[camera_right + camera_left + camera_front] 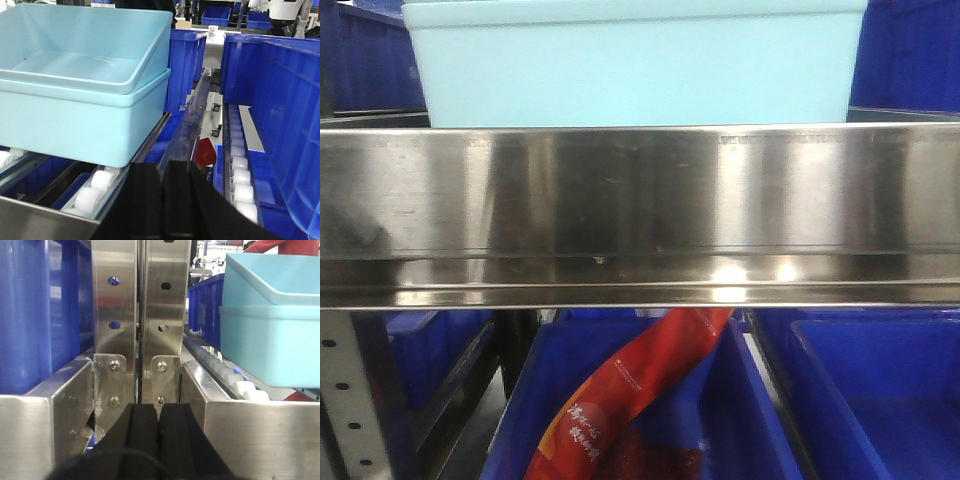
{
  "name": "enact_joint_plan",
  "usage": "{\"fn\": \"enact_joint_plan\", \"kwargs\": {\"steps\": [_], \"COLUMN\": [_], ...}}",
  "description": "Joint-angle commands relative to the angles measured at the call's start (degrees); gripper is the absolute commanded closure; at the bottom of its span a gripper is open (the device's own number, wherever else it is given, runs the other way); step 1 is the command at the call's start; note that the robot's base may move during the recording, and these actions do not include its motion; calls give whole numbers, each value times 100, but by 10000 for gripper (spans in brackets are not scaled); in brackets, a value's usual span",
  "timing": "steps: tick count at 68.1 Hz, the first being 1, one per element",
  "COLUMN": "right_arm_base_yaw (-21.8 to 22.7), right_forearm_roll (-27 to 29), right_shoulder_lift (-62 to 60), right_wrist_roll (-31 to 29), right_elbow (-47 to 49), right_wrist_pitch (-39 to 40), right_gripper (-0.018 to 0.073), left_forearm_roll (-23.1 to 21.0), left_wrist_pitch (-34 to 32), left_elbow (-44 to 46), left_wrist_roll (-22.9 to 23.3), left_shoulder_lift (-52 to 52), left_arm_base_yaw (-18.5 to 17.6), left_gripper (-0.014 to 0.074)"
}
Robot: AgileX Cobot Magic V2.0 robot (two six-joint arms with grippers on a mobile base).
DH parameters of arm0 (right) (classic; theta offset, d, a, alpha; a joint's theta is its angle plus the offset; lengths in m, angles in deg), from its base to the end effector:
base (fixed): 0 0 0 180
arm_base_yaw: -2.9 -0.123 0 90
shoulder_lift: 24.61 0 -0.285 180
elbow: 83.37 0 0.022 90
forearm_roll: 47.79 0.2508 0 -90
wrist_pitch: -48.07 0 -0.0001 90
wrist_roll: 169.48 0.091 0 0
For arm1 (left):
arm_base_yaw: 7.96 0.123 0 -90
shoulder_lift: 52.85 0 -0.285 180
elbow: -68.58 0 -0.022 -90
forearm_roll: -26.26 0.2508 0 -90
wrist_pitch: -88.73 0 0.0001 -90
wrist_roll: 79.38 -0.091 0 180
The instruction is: Move two blue bins to right shelf middle
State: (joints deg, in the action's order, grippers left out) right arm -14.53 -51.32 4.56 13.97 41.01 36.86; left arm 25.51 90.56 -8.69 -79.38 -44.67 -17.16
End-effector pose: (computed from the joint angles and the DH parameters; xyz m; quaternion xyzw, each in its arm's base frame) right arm 0.0856 0.0257 0.2970 -0.1087 0.7350 0.0969 0.6622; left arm 0.0563 -0.0092 0.2096 0.0510 0.6882 -0.0629 0.7210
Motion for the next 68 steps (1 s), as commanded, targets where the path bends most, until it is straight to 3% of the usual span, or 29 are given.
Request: {"fn": "enact_joint_plan", "kwargs": {"steps": [1, 54, 59, 68], "right_arm_base_yaw": [7, 31, 203, 912], "right_forearm_roll": [-64, 62, 283, 821], "right_shoulder_lift": [-32, -52, -103, -397], "right_wrist_roll": [-21, -60, -345, -810], "right_elbow": [-8, -8, -8, -232], "right_wrist_pitch": [131, 130, -44, 3], "right_gripper": [721, 721, 721, 721], "left_forearm_roll": [-37, -37, -37, -37], "left_wrist_pitch": [-144, -144, -144, -144], "left_elbow": [5, 5, 5, 5], "left_wrist_roll": [0, 0, 0, 0], "left_shoulder_lift": [-40, -40, -40, -40], "left_arm_base_yaw": [19, 19, 19, 19], "left_gripper": [707, 707, 707, 707]}}
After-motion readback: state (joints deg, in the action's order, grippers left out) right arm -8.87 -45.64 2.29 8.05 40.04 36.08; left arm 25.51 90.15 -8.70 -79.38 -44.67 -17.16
